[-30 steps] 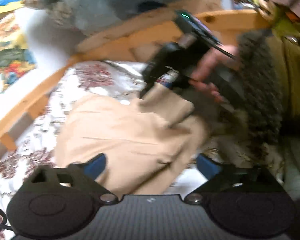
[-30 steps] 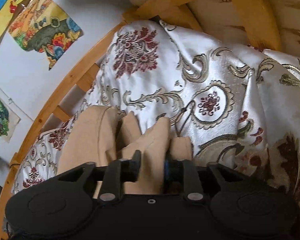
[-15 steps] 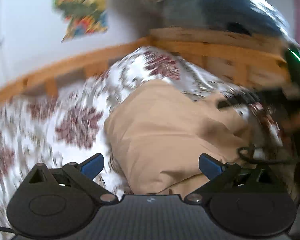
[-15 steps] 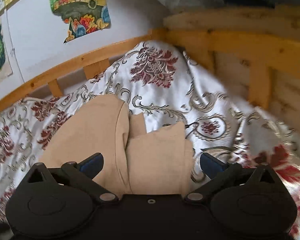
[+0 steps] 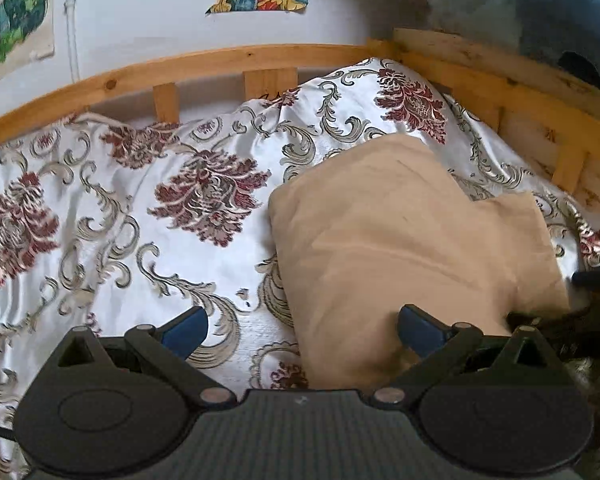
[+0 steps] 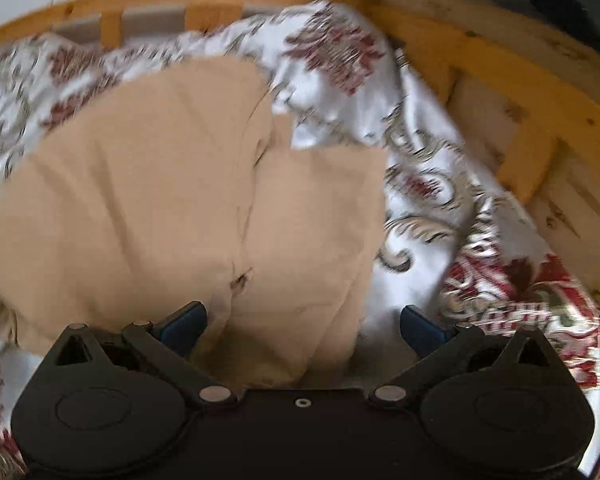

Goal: Fold large clothes
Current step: 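Fold the held corner over the bundle and open both grippers, then press the folded tan jacket flat with both open tools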

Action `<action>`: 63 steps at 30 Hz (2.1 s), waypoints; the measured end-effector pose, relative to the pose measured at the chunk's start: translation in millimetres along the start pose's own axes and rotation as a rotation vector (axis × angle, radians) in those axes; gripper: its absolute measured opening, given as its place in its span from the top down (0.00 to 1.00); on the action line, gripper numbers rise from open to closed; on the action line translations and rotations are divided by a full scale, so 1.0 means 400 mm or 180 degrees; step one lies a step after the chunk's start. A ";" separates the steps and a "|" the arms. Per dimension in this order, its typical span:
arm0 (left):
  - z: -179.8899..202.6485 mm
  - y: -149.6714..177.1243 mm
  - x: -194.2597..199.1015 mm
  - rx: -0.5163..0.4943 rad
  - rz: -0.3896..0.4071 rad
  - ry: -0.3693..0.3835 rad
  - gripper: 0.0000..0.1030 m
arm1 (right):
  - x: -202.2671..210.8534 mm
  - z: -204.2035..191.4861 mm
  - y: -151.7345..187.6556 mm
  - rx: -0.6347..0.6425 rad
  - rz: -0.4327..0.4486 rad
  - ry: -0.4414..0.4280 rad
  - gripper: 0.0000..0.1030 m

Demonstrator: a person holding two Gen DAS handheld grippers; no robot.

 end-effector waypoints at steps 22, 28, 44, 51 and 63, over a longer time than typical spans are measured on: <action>-0.063 0.059 -0.168 0.0809 -0.0825 0.1307 0.00 | 0.081 -0.066 -0.230 0.0234 0.1266 -0.0387 0.01; -0.059 0.058 -0.162 0.0699 -0.0782 0.1232 0.00 | 0.002 -0.158 -0.357 0.0393 0.0967 -0.0541 0.01; -0.066 0.066 -0.165 0.0694 -0.0854 0.1226 0.00 | -0.040 -0.104 -0.270 -0.0015 0.0693 -0.0826 0.01; -0.066 0.071 -0.172 0.0771 -0.0861 0.1243 0.00 | -0.023 -0.094 -0.121 0.0712 0.0586 -0.0157 0.01; -0.070 0.034 -0.089 0.0771 -0.0201 0.1046 0.01 | -0.072 -0.063 -0.084 0.0458 0.0715 -0.0299 0.01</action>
Point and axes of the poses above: each gripper's, at about its wrist camera, not at the fingertips, and x roughly against the way its jaws point, z to its right, y to its underside, the point moved 4 cm from there along -x, roughly the way its jaws point, and after that the axes turned 14 degrees about -z, right-handed, at the moved point
